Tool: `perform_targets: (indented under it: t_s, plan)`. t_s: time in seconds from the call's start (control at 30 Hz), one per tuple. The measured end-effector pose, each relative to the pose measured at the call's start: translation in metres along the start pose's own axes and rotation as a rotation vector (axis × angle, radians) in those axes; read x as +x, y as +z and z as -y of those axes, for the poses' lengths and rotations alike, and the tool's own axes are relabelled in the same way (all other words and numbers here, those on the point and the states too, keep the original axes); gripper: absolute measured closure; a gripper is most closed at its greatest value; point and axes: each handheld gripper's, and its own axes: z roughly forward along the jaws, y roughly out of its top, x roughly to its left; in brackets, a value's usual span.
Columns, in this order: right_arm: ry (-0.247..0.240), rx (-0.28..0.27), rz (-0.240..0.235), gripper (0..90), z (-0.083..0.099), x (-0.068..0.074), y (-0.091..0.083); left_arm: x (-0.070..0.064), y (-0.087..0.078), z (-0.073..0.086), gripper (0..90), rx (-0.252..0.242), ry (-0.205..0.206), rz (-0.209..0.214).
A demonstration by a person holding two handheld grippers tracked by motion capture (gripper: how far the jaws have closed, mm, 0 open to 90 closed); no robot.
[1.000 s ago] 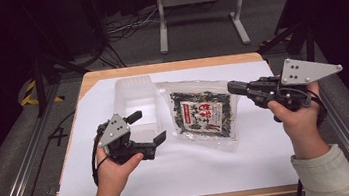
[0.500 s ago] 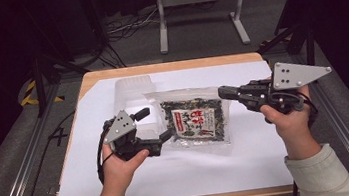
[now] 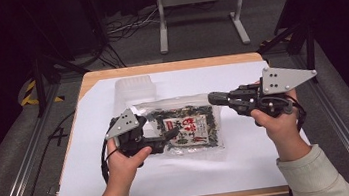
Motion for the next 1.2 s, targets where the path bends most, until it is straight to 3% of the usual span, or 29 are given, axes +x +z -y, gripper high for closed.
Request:
perform_targets:
  t_s: [0.13, 0.23, 0.27, 0.3, 0.37, 0.47, 0.63, 0.67, 1.03, 1.1, 1.17, 1.2]
  plan:
    - [0.008, -0.009, -0.004, 90.0, 0.001, 0.0, 0.002, -0.001, 0.001, 0.002, 34.8, -0.01, 0.016, 0.021]
    - [0.015, -0.022, -0.005, 90.0, 0.002, -0.001, 0.002, 0.0, -0.001, 0.002, 39.9, -0.03, 0.017, 0.059]
    - [0.025, -0.029, -0.003, 90.0, 0.003, -0.002, 0.002, -0.001, -0.002, 0.002, 49.0, -0.031, 0.024, 0.071]
    - [0.025, -0.029, -0.003, 90.0, 0.003, -0.002, 0.002, -0.001, -0.002, 0.002, 49.0, -0.036, 0.031, 0.088]
    - [0.043, -0.035, 0.004, 90.0, 0.006, -0.004, 0.002, -0.003, -0.003, 0.002, 58.9, -0.038, 0.041, 0.104]
    - [0.055, -0.042, 0.016, 90.0, 0.008, -0.006, 0.001, -0.005, -0.004, 0.001, 62.6, -0.023, 0.049, 0.129]
    - [0.035, -0.029, 0.062, 87.2, 0.008, -0.007, -0.001, -0.01, -0.003, -0.001, 70.0, 0.012, 0.082, 0.159]
    - [0.034, -0.027, 0.073, 86.0, 0.008, -0.007, -0.001, -0.011, -0.002, -0.002, 71.5, 0.02, 0.096, 0.151]
    - [0.017, -0.019, 0.089, 82.1, 0.007, -0.007, -0.001, -0.014, -0.002, -0.003, 72.1, 0.027, 0.08, 0.148]
    - [0.017, -0.023, 0.1, 75.9, 0.007, -0.006, -0.001, -0.014, -0.002, -0.003, 72.2, 0.028, 0.081, 0.144]
    - [0.02, -0.03, 0.124, 63.3, 0.007, -0.006, -0.001, -0.015, -0.002, -0.004, 72.4, 0.036, 0.083, 0.136]
    - [0.02, -0.03, 0.124, 63.3, 0.007, -0.006, -0.001, -0.015, -0.002, -0.004, 72.4, 0.046, 0.089, 0.124]
